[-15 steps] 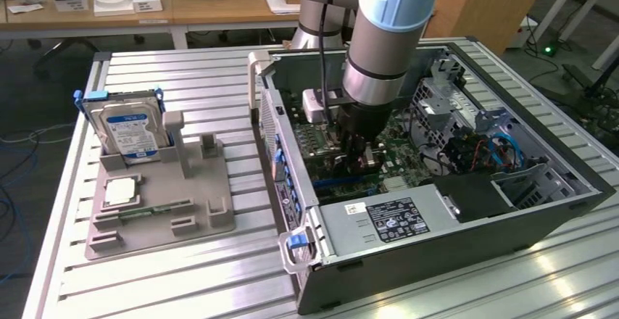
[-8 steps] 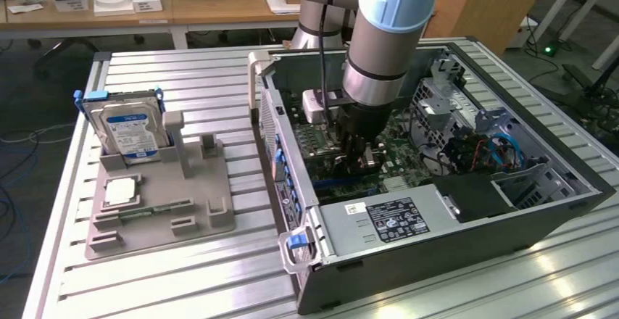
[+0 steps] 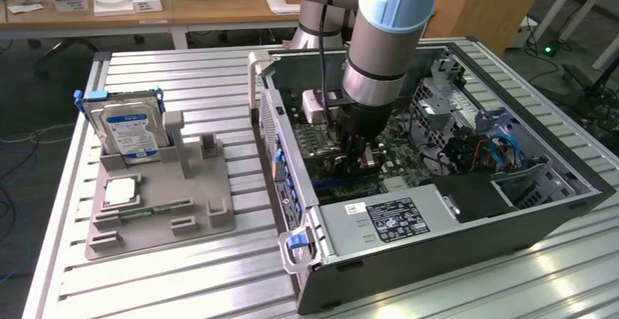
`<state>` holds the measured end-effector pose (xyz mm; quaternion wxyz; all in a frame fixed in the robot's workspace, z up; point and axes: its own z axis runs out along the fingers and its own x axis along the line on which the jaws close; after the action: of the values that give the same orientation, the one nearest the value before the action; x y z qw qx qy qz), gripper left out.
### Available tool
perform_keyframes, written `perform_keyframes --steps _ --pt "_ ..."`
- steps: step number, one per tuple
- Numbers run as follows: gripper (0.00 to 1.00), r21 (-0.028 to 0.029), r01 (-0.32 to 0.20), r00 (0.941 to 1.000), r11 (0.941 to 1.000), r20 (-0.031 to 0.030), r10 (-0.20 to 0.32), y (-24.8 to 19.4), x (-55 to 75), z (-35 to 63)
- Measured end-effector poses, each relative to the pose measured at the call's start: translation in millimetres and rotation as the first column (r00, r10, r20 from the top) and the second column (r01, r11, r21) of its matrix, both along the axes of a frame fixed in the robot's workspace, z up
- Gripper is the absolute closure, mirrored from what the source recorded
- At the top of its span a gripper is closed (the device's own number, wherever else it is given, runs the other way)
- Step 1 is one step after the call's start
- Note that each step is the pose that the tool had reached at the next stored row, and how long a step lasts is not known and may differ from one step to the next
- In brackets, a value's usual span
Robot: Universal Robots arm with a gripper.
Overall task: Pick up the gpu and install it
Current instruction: 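Insert the gpu into the slot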
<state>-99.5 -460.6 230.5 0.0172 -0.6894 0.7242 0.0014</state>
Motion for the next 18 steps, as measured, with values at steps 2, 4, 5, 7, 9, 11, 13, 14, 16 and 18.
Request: perform_keyframes --steps 2,4,5,7,9,11,13,14,16,18 --pt "0.72 -0.0001 0.0 1.0 1.0 0.0 0.0 0.0 -0.6 0.0" --pt "0.72 -0.0001 0.0 1.0 1.0 0.0 0.0 0.0 -0.9 0.0" --pt "0.72 -0.0001 0.0 1.0 1.0 -0.0001 0.0 0.0 -1.2 0.1" --pt "0.72 -0.0002 0.0 1.0 1.0 -0.0001 0.0 -0.1 -1.2 -0.8" --pt "0.72 0.0 0.0 1.0 1.0 0.0 0.0 0.0 -1.2 -1.3" --pt "0.72 -0.0001 0.0 1.0 1.0 -0.0001 0.0 0.0 -1.2 -1.9" --pt "0.72 -0.0004 0.0 1.0 1.0 -0.0003 0.0 -0.1 -1.2 -2.3" --pt "0.72 -0.0005 0.0 1.0 1.0 -0.0003 0.0 -0.1 -1.2 -2.6" --pt "0.72 -0.0005 0.0 1.0 1.0 -0.0004 0.0 -0.1 -1.3 -2.8" --pt "0.72 -0.0003 0.0 1.0 1.0 -0.0002 0.0 -0.1 -1.2 -3.0"
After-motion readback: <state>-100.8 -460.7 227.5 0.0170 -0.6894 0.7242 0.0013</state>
